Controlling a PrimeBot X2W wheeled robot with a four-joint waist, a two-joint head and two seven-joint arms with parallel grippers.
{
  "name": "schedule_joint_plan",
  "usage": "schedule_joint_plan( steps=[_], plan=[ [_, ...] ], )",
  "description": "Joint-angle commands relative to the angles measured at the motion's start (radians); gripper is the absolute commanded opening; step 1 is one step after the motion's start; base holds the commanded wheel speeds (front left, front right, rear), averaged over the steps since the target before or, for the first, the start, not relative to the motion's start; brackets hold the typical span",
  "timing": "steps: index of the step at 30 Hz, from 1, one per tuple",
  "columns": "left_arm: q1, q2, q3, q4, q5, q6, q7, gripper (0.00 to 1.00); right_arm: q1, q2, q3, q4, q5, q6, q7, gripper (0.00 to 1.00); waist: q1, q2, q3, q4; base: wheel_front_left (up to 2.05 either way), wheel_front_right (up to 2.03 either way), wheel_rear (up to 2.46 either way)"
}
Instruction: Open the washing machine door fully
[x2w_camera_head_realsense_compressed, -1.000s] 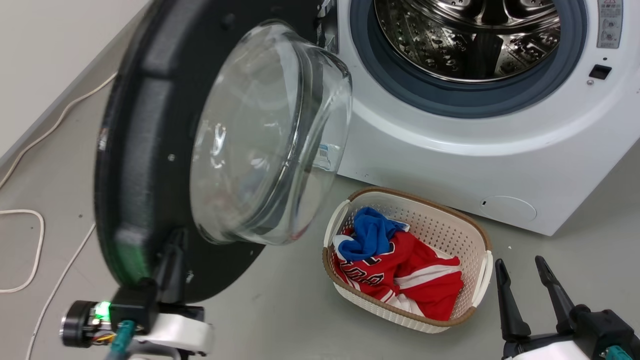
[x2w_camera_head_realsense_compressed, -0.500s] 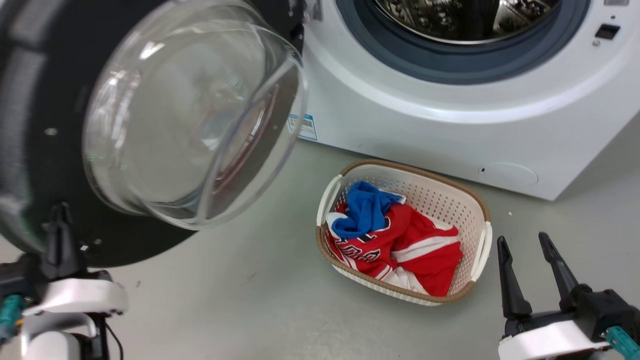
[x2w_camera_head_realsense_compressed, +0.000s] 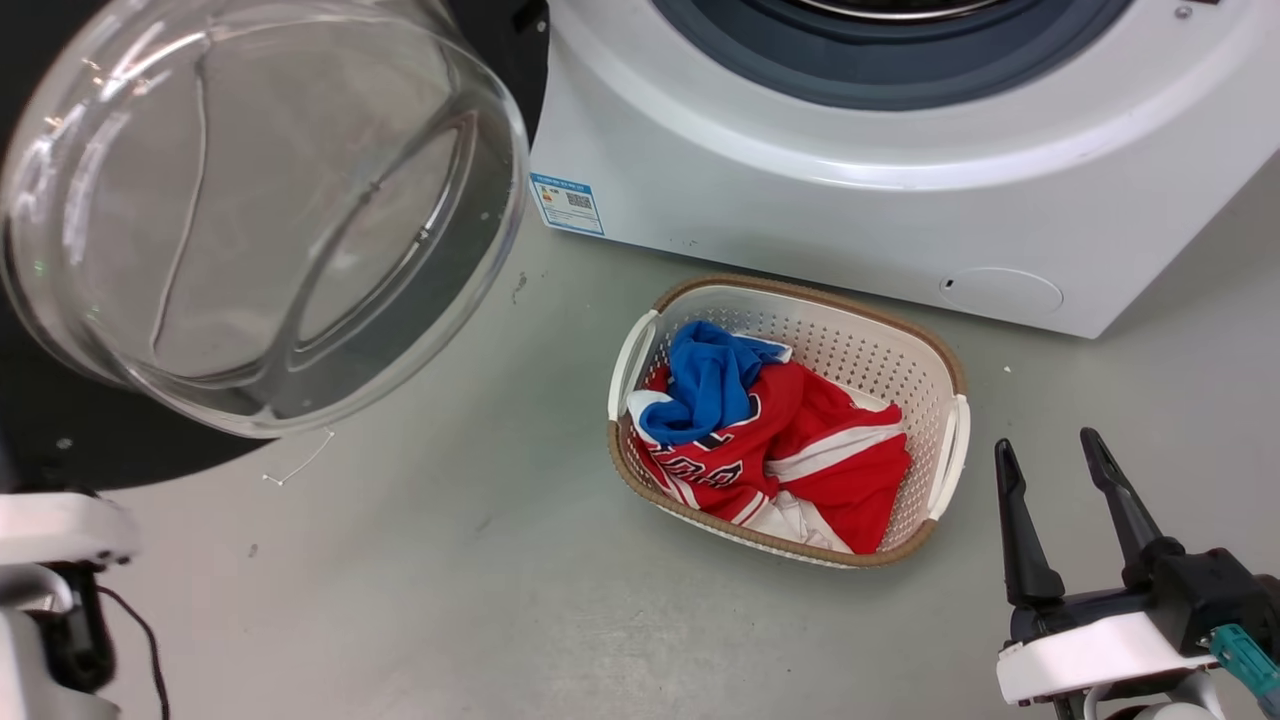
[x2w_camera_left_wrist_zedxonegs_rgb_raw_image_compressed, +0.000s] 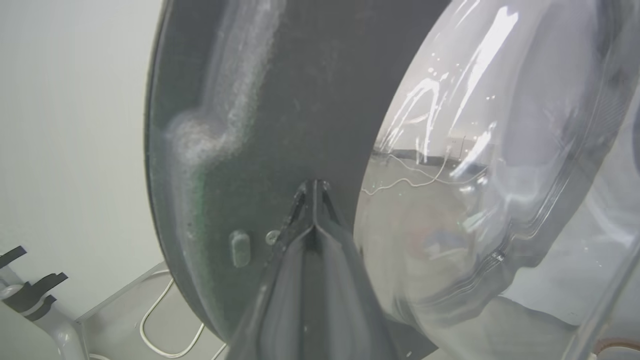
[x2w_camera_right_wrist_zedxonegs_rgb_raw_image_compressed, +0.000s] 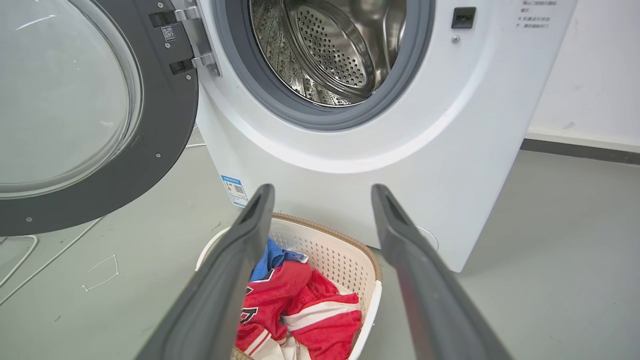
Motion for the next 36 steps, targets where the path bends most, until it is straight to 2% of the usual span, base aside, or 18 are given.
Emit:
schedule_joint_plan(
  steps=[1,8,21,30,36],
  plan=[
    [-0.029,0.022,0.027,0.021,0.004,-0.003,0.003,0.00,-0.012,0.002,0.001,0.001,-0.006,0.000,-0.002,1.00,-0.0001,0.0000,0.006,-0.006,0.00,0.00,0.00],
    [-0.097,0.056,0.097,0.112,0.004,-0.025,0.003,0.00,-0.028,0.002,0.007,0.003,-0.015,0.000,-0.002,1.00,-0.0001,0.0000,0.022,-0.022,0.00,0.00,0.00],
    [-0.116,0.062,0.119,0.177,0.051,-0.063,0.003,0.00,-0.028,0.002,0.004,0.014,-0.005,0.000,-0.002,1.00,-0.0001,0.0000,-0.001,-0.050,0.00,0.00,0.00],
    [-0.011,0.012,0.089,0.070,0.100,-0.082,0.002,0.00,0.024,0.002,-0.012,0.003,0.028,0.000,-0.002,1.00,-0.0001,0.0000,-0.115,-0.057,0.00,0.00,0.00],
    [0.073,-0.030,0.025,-0.052,0.133,-0.091,0.002,0.00,0.059,0.002,-0.036,-0.031,0.044,0.000,-0.002,1.00,-0.0001,0.0000,-0.195,-0.057,0.00,0.00,0.00]
  ],
)
